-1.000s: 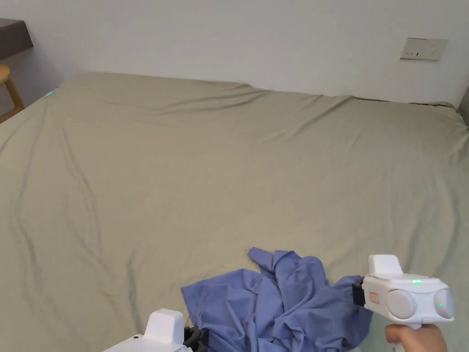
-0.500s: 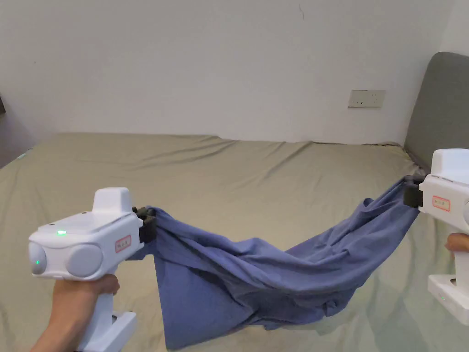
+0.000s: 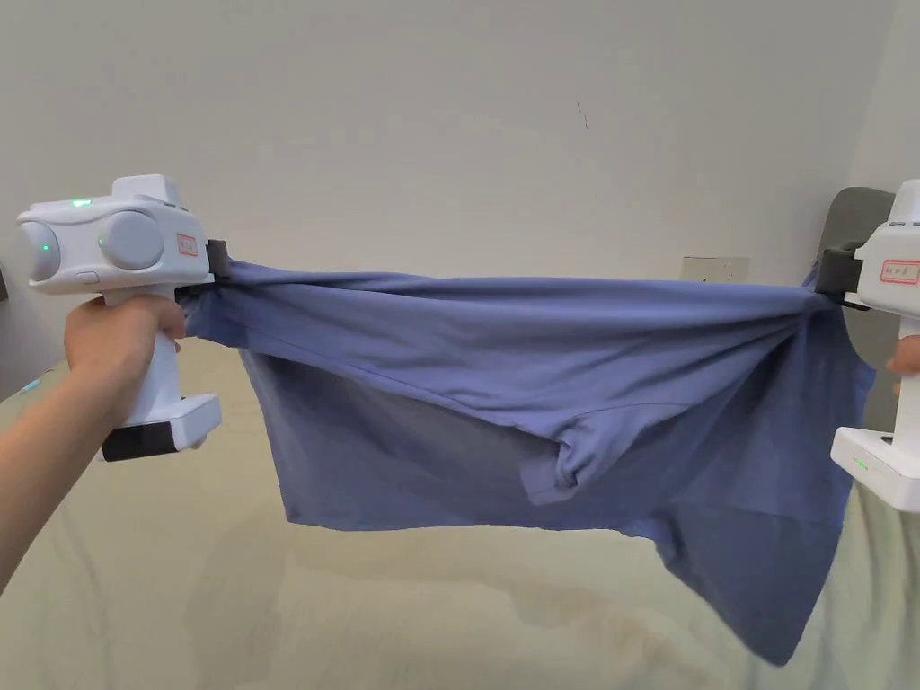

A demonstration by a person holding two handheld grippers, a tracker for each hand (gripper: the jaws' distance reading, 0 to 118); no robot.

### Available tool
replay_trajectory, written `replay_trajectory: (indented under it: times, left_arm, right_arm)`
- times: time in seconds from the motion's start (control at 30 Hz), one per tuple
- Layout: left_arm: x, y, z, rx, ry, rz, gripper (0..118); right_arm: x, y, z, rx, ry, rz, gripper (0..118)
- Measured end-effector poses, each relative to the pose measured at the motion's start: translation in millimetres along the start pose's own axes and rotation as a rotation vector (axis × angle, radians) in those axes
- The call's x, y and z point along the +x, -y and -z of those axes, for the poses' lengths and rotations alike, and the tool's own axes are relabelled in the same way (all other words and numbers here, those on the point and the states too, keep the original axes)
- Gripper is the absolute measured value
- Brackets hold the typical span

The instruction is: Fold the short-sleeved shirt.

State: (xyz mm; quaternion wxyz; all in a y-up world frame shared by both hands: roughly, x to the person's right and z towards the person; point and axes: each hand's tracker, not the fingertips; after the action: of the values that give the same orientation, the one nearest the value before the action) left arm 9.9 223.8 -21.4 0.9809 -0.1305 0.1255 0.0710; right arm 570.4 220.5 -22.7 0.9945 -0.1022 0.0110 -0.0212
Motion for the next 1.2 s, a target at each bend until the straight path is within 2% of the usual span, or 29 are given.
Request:
replay_trajectory:
  times: [0.13, 0.3, 0.53, 0.7, 0.9, 1.07, 1.2]
  left_arm:
    - [2.8, 0.0, 29.0, -0.017, -0.001, -0.032, 6]
    - [-5.2, 38.9, 64.8, -0.051, -0.007, -0.038, 6]
    - [-25.8, 129.6, 100.3, -0.195, -0.037, -0.04, 6]
    - [-47.9, 208.5, 94.7, -0.318, -0.058, 0.004, 6]
    - [-90.6, 306.4, 46.3, -0.488, -0.051, -0.002, 6]
    - [-124.1, 376.2, -11.7, -0.601, -0.057, -0.016, 6]
    - [-148.0, 410.1, -62.8, -0.626, -0.05, -0.049, 6]
  right_arm:
    - [-3.5, 6.1, 29.8, -0.003, 0.011, 0.034, 11]
    - [-5.3, 46.2, 57.8, -0.035, -0.007, 0.077, 11]
    - [-12.1, 126.7, 89.3, -0.185, -0.006, 0.077, 11]
    - [-14.1, 195.1, 90.6, -0.29, -0.017, 0.087, 11]
    - [-9.8, 292.1, 43.5, -0.407, -0.01, 0.144, 11]
    - [-7.0, 362.1, -29.5, -0.516, -0.019, 0.125, 11]
    - [-7.8, 393.1, -96.0, -0.541, -0.008, 0.15, 11]
